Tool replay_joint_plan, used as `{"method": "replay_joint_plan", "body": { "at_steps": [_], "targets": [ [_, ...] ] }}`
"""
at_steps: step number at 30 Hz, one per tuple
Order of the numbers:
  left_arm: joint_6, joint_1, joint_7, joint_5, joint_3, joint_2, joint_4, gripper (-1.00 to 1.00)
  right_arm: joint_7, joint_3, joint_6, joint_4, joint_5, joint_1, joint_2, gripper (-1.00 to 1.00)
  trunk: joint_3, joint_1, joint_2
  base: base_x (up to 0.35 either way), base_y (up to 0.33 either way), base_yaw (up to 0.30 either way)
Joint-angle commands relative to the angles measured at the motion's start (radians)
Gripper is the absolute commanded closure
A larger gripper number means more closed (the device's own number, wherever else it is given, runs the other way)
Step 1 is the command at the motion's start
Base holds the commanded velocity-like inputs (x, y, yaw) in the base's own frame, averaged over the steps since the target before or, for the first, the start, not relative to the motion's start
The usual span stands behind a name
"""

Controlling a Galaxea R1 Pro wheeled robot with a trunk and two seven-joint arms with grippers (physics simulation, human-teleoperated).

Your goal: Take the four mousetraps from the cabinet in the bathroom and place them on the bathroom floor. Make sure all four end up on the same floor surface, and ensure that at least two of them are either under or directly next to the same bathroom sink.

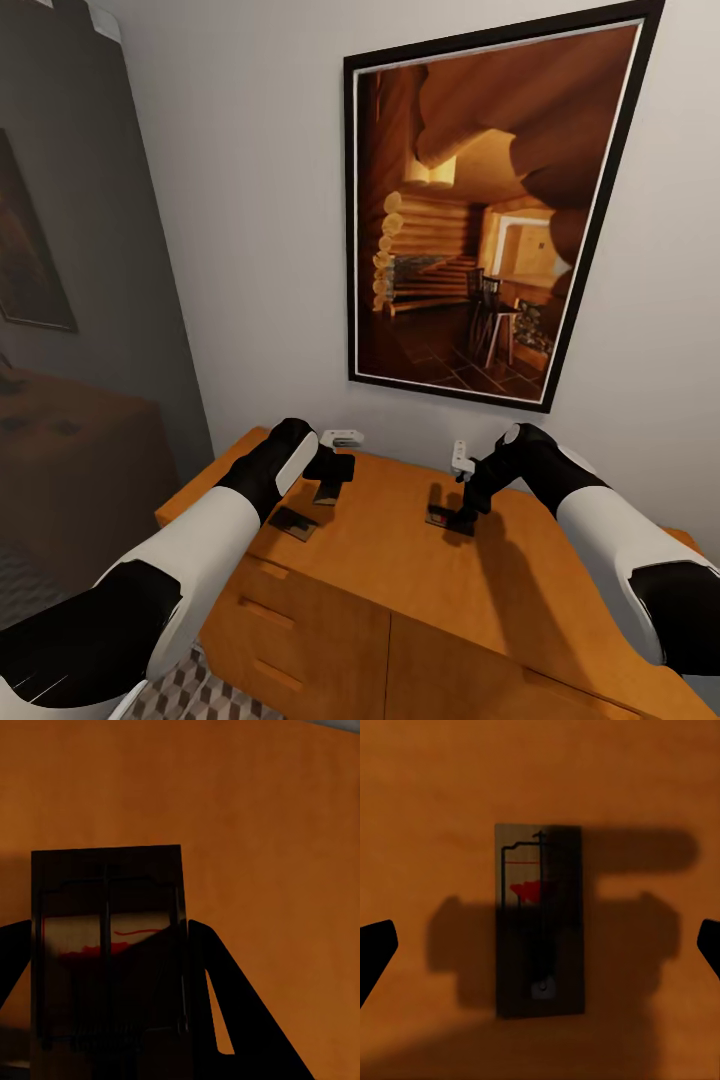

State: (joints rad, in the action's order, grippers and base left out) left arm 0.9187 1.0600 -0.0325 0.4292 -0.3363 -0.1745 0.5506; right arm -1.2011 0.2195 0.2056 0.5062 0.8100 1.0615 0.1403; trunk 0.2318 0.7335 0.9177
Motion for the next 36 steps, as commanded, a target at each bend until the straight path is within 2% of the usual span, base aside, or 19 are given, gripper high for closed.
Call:
{"method": "replay_joint_plan", "body": {
  "at_steps": [1, 33, 36],
  "targets": [
    [0.0, 0.0, 0.0, -0.003, 0.0, 0.0, 0.0, 1.0, 0.0, 0.0, 0.0, 0.0, 0.0, 0.0, 0.0, -1.0, 0.003, 0.004, 0.007, 0.0, 0.0, 0.0],
    [0.0, 0.0, 0.0, -0.003, -0.001, 0.0, 0.001, 1.0, 0.0, 0.001, 0.0, 0.0, 0.0, 0.0, -0.001, -1.0, 0.103, 0.127, 0.231, 0.0, 0.0, 0.0],
    [0.0, 0.0, 0.0, -0.003, -0.001, 0.0, 0.0, 1.0, 0.0, 0.001, 0.0, 0.0, 0.0, 0.0, -0.002, -1.0, 0.103, 0.127, 0.231, 0.0, 0.0, 0.0]
  ]
}}
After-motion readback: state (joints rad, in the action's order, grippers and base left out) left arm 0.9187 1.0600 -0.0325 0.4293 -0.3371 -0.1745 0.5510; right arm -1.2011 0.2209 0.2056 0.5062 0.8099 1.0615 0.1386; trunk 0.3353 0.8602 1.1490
